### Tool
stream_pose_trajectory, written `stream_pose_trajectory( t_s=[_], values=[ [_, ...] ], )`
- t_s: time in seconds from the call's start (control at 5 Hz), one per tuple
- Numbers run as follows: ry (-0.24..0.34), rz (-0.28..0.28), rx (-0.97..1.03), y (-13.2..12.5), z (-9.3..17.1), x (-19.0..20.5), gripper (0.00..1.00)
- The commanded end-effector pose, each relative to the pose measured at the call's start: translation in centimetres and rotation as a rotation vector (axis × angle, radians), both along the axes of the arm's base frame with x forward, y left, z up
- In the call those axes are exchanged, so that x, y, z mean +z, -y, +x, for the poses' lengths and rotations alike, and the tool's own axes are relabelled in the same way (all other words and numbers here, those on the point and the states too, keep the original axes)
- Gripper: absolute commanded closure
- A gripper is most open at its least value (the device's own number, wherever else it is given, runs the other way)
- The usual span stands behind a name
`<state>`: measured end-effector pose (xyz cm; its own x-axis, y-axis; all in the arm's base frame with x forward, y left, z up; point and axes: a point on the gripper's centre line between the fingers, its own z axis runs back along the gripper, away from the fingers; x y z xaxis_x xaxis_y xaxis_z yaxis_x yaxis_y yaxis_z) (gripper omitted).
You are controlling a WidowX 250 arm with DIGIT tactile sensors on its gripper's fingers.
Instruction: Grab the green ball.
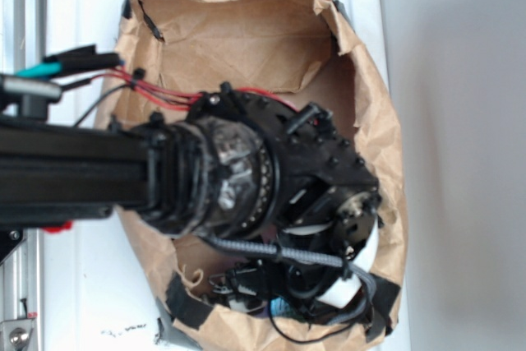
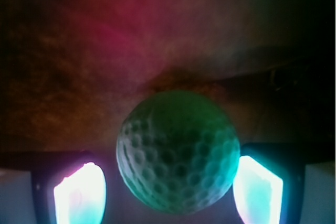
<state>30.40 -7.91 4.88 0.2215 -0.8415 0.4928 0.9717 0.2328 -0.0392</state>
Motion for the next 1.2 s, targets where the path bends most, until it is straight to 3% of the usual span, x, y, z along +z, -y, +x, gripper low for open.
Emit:
stream_pose_trajectory(
  t_s=[0.0, 0.6, 0.8, 1.0],
  values=[
    [0.137, -0.012, 0.001, 0.3, -0.1, 2.4, 0.00],
    [0.130, -0.004, -0.011, 2.0, -1.0, 1.4, 0.00],
    [0.125, -0.026, 0.008, 1.9, -0.7, 1.6, 0.00],
    [0.123, -0.086, 0.041, 1.7, -0.3, 2.0, 0.00]
  ],
)
